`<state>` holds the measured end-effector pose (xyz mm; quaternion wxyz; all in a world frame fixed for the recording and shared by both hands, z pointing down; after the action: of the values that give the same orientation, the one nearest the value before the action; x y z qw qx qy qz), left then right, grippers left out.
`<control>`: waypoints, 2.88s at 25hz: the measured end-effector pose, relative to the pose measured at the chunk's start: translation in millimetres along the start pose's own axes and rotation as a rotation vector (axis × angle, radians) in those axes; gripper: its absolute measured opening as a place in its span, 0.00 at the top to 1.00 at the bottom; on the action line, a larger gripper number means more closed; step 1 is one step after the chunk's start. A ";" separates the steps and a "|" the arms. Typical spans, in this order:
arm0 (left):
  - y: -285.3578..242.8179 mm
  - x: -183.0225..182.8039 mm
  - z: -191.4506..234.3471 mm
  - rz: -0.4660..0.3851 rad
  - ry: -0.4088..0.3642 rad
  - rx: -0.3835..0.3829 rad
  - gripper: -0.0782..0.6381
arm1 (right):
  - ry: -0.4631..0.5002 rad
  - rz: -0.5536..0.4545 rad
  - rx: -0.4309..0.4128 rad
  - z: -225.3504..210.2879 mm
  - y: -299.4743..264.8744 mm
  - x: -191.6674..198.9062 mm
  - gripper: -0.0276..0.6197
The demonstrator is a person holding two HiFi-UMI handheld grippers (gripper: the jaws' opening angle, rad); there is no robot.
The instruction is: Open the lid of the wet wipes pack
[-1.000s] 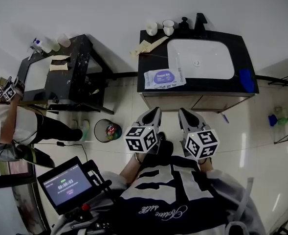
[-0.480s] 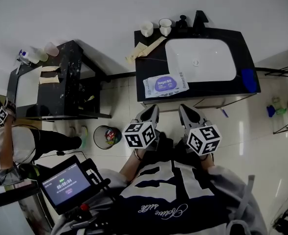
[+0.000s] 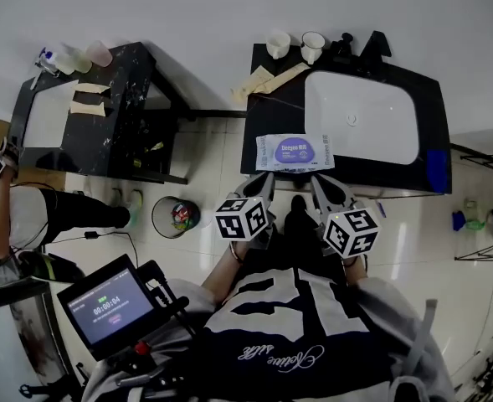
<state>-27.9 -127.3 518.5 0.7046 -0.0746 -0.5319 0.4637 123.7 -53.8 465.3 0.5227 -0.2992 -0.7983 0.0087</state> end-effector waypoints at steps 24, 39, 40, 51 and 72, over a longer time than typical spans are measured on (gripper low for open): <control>-83.1 33.9 11.6 0.140 0.121 -0.111 0.89 | 0.672 0.648 -0.424 -64.2 -105.9 28.7 0.93; -81.1 33.6 13.1 0.155 0.150 -0.087 0.89 | 1.066 0.838 -0.528 -49.9 -114.5 39.9 0.87; -80.9 33.7 13.1 0.155 0.142 -0.089 0.89 | 1.107 0.849 -0.529 -48.3 -115.4 42.1 0.87; -82.7 35.6 8.7 0.131 0.039 -0.122 0.89 | 1.115 0.862 -0.437 -46.6 -122.5 44.4 0.87; -84.8 36.3 12.0 0.126 0.016 -0.105 0.89 | 1.031 0.772 -0.455 -47.9 -122.4 38.0 0.87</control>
<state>11.1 -152.7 598.9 0.6734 -0.1482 -0.5442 0.4779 96.1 -150.1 558.6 0.7197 -0.6308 -0.2654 -0.1171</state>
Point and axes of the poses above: the fingertips, and each gripper's own axes: y backward along the fingers, z to its left, x out of its underside, the point moved 6 cm from there along y, backward along the fingers, and after that the axes turned 14 degrees about -x, right-handed, at the moved point
